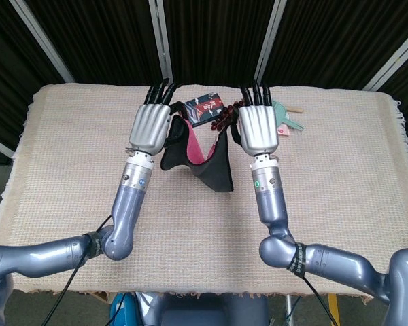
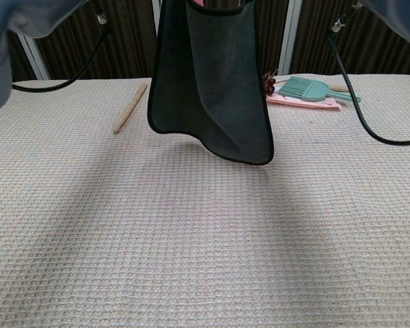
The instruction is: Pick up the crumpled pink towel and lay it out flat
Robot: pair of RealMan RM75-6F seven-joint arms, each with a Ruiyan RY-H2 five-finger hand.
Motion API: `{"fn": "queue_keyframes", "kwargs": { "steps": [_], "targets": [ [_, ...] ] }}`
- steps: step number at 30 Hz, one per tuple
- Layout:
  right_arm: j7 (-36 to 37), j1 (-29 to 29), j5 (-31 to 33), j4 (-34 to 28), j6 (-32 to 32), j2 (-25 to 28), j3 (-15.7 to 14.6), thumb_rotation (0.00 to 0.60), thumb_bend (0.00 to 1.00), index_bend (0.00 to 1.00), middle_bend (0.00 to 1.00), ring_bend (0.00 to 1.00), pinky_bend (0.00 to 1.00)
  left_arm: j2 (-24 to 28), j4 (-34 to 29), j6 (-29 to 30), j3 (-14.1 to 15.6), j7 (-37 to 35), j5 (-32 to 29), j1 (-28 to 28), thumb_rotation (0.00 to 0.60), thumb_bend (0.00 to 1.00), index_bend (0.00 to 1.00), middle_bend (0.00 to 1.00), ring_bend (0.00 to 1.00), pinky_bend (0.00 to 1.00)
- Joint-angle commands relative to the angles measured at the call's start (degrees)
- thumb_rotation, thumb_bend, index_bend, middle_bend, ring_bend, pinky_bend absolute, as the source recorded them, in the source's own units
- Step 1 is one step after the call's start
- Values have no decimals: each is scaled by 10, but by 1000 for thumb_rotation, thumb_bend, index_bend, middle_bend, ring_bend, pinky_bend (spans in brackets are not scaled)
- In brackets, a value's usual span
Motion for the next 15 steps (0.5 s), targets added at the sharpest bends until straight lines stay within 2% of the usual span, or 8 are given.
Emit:
{"fn": "queue_keyframes", "kwargs": {
  "steps": [1, 10, 15],
  "targets": [
    [48, 43, -2, 75, -26, -17, 11, 600, 563, 633, 175, 17, 0, -23, 54, -18, -14, -23, -12, -39, 600, 526, 608, 111, 0, 0],
    [124, 120, -20, 217, -54, -43, 21, 600, 562, 633, 175, 17, 0, -67, 209, -62, -33, -76, -13, -134, 600, 526, 610, 110, 0, 0],
    [141, 131, -29, 238, -44, -46, 9, 600, 562, 633, 175, 17, 0, -81, 264, -66, -39, -117, 0, -167, 600, 526, 610, 110, 0, 0]
  ]
}}
